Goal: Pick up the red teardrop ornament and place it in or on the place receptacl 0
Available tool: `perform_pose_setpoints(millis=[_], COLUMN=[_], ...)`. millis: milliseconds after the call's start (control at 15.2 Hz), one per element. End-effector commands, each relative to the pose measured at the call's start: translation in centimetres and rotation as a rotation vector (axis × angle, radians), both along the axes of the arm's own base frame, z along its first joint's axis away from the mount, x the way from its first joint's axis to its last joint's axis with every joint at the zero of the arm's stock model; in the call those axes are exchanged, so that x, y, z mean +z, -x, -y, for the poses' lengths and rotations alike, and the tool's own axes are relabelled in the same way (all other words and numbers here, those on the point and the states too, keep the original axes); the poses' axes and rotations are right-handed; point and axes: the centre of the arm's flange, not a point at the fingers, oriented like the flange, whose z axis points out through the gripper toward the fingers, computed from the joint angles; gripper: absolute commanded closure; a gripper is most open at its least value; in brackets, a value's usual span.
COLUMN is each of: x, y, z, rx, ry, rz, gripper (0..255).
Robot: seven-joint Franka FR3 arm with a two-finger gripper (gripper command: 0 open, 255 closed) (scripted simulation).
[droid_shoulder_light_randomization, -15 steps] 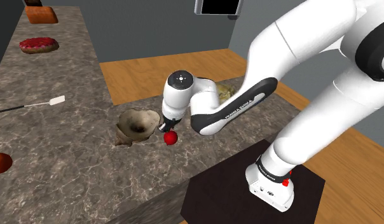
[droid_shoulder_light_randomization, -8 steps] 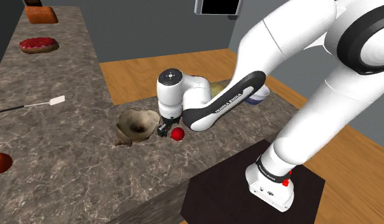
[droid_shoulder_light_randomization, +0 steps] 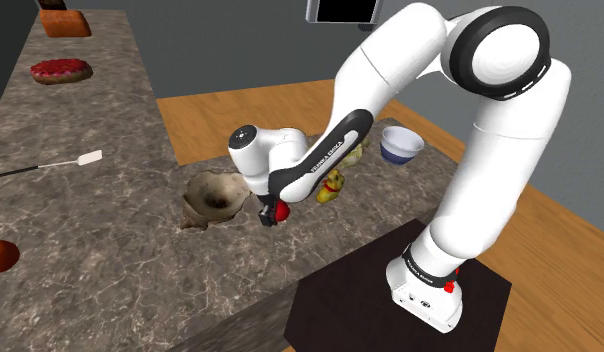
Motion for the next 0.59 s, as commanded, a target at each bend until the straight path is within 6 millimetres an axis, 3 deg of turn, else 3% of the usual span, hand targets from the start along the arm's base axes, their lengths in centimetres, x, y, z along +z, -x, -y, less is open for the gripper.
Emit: perform_pose_setpoints(millis=[0, 198, 528], x=[-1.1, -2.4, -2.4], y=[0.1, 0.3, 0.3], z=[0.4, 0.8, 0.8], rx=[0.004, 0.004, 0.004], ry=[0.002, 0.002, 0.002], rz=[-0.004, -0.004, -0.004], gripper=[0, 0, 0])
